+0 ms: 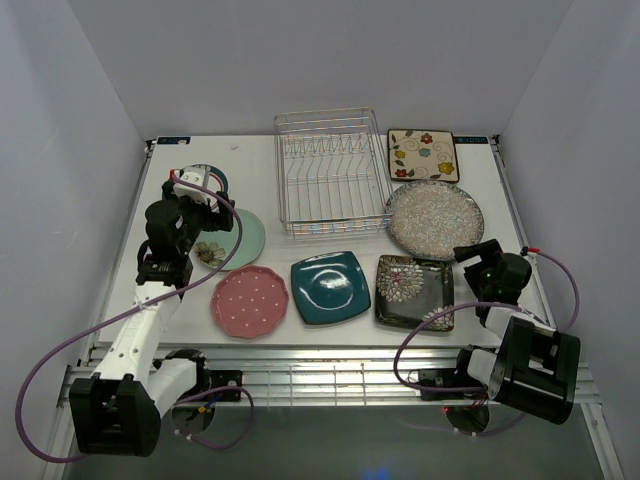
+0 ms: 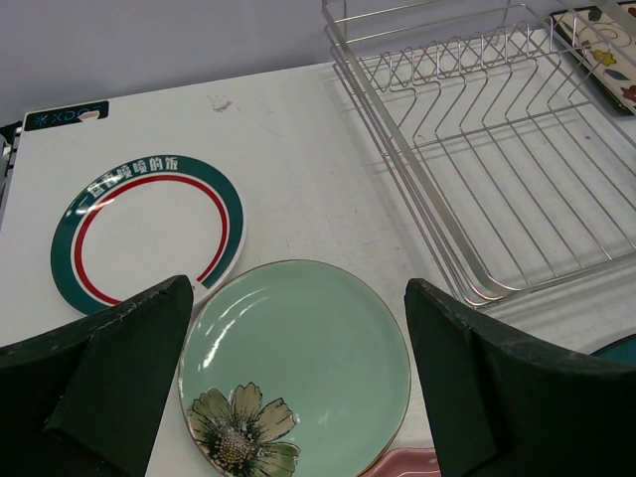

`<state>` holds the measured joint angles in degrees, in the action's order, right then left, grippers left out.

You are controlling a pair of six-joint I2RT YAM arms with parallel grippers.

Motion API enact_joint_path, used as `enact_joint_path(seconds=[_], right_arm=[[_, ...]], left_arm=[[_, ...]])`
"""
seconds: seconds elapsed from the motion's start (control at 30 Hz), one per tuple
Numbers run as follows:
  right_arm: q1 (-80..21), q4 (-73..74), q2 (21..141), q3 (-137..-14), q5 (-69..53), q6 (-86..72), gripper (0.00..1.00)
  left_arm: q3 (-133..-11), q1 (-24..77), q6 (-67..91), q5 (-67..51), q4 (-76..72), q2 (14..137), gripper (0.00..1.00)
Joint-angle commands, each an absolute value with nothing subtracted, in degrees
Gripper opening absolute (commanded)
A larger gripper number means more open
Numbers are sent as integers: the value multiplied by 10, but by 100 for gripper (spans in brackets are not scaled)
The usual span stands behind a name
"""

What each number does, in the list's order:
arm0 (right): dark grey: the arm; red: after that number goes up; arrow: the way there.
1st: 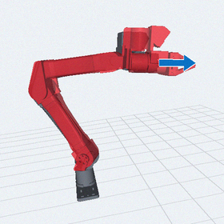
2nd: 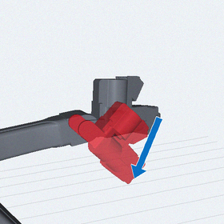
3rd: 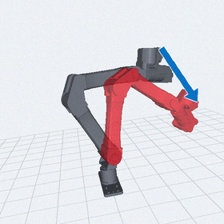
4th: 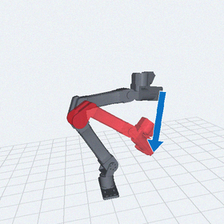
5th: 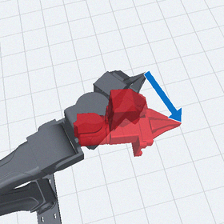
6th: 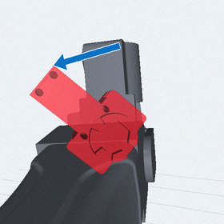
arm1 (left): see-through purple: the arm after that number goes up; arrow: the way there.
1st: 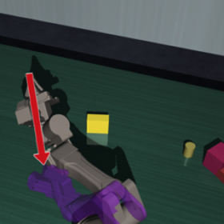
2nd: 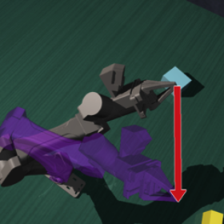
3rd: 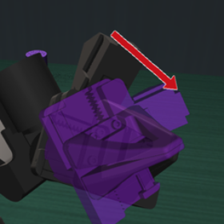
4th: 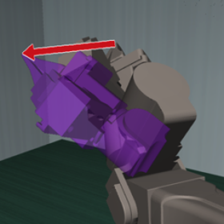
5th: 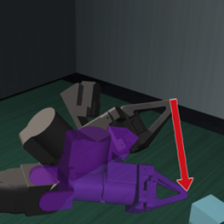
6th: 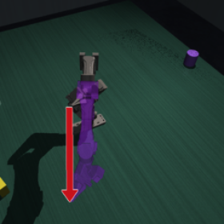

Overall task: Load the plates into the dish rack
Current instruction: Pick up the plate at the center of the board.

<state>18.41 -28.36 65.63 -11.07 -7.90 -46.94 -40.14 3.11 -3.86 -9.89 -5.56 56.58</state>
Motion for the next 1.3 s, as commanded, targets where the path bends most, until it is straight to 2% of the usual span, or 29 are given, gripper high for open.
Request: enact_joint_path(seconds=[0.0, 0.87, 1.13, 1.27], right_arm=[[187, -328, 676, -135, -85, -483, 90], [186, -424, 841, -179, -117, -526, 85], [176, -423, 874, -198, -103, -531, 82], [171, -432, 895, -204, -105, -534, 77]], left_arm=[[-415, 31, -43, -103, -54, 565, 98], [-417, 31, -44, -102, -52, 562, 98], [-417, 31, -43, -102, -53, 566, 98], [-417, 31, -43, -102, -53, 565, 98]])
